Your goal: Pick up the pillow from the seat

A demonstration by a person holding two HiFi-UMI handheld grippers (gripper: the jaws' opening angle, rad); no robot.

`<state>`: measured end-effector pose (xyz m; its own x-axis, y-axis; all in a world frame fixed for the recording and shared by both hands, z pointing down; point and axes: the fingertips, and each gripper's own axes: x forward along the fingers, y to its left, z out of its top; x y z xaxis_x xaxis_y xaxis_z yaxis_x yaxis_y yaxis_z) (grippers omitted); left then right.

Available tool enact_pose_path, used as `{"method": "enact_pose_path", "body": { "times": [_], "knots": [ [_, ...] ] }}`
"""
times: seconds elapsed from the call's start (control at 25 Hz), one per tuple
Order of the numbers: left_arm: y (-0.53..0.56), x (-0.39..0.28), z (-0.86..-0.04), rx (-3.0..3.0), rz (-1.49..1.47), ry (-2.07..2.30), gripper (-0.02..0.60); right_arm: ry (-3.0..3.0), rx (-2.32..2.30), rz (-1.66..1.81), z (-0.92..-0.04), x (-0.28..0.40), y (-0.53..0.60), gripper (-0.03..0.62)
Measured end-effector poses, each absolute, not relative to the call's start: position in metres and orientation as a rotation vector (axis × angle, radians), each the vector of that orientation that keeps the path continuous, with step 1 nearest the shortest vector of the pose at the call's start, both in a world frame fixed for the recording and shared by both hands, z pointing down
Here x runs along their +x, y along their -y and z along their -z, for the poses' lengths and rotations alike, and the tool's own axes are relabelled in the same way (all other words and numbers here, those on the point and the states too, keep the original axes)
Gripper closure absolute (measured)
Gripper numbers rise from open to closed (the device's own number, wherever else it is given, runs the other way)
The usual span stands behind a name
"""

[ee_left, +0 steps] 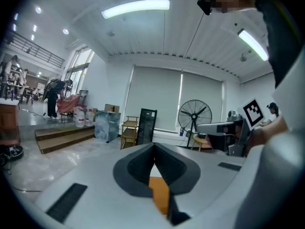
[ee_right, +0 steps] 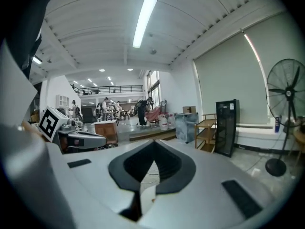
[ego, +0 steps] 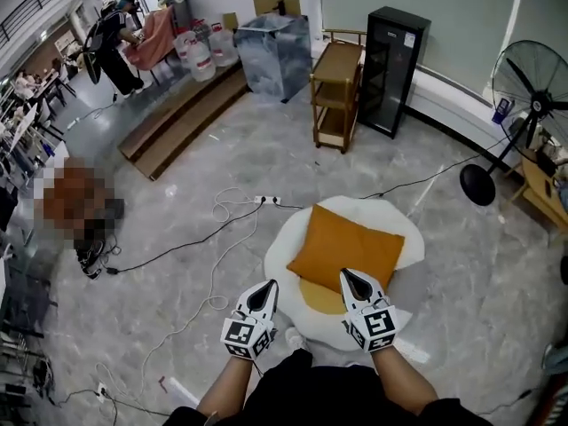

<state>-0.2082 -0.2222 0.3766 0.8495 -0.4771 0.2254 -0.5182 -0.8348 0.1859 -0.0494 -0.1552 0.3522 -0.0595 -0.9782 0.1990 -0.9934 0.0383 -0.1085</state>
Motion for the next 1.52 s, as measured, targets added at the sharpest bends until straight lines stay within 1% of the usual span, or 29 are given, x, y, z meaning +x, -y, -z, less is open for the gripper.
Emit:
{"method": "enact_pose_path", "body": {
  "times": [0.16,0.44,0.76,1.0,1.04,1.08,1.12,1.16,1.2,1.32,1.36,1.4,1.44,1.52],
  "knots": [
    [0.237,-0.185,-0.391,2.819,-0.29,0.619,0.569,2.1,2.192,-0.373,-0.368,-0.037,0.16,0.588],
    [0.248,-0.14,-0.417,2.839,-0.353,0.415,0.569,1.935,2.309,-0.441,-0.393,0.002,0.136,0.588],
    [0.247,-0.091,-0.455,2.799,-0.493,0.357,0.569,1.801,2.345,-0.607,-0.445,0.056,0.103,0.588],
    [0.263,-0.077,-0.514,2.675,-0.609,0.425,0.569,1.664,2.372,-0.73,-0.502,0.098,0.081,0.586],
    [0.265,-0.075,-0.526,2.66,-0.629,0.442,0.565,1.651,2.37,-0.768,-0.514,0.102,0.077,0.586],
    [0.266,-0.071,-0.537,2.65,-0.65,0.447,0.533,1.651,2.364,-0.812,-0.527,0.105,0.074,0.585],
    [0.267,-0.067,-0.548,2.639,-0.673,0.442,0.501,1.663,2.354,-0.863,-0.539,0.107,0.073,0.57],
    [0.267,-0.062,-0.56,2.624,-0.696,0.433,0.443,1.678,2.344,-0.921,-0.552,0.107,0.072,0.476],
    [0.268,-0.058,-0.572,2.605,-0.717,0.426,0.368,1.684,2.34,-0.978,-0.565,0.109,0.072,0.357],
    [0.275,-0.044,-0.61,2.56,-0.77,0.413,0.202,1.634,2.39,-1.079,-0.6,0.127,0.074,0.21],
    [0.279,-0.039,-0.624,2.55,-0.788,0.4,0.135,1.615,2.406,-1.097,-0.613,0.135,0.076,0.144],
    [0.283,-0.035,-0.638,2.541,-0.81,0.384,0.077,1.599,2.413,-1.116,-0.626,0.141,0.079,0.062],
    [0.286,-0.033,-0.651,2.533,-0.841,0.368,0.053,1.583,2.412,-1.136,-0.64,0.146,0.081,0.006],
    [0.29,-0.032,-0.678,2.515,-0.912,0.343,0.02,1.551,2.396,-1.18,-0.669,0.151,0.081,0.006]
  ]
}}
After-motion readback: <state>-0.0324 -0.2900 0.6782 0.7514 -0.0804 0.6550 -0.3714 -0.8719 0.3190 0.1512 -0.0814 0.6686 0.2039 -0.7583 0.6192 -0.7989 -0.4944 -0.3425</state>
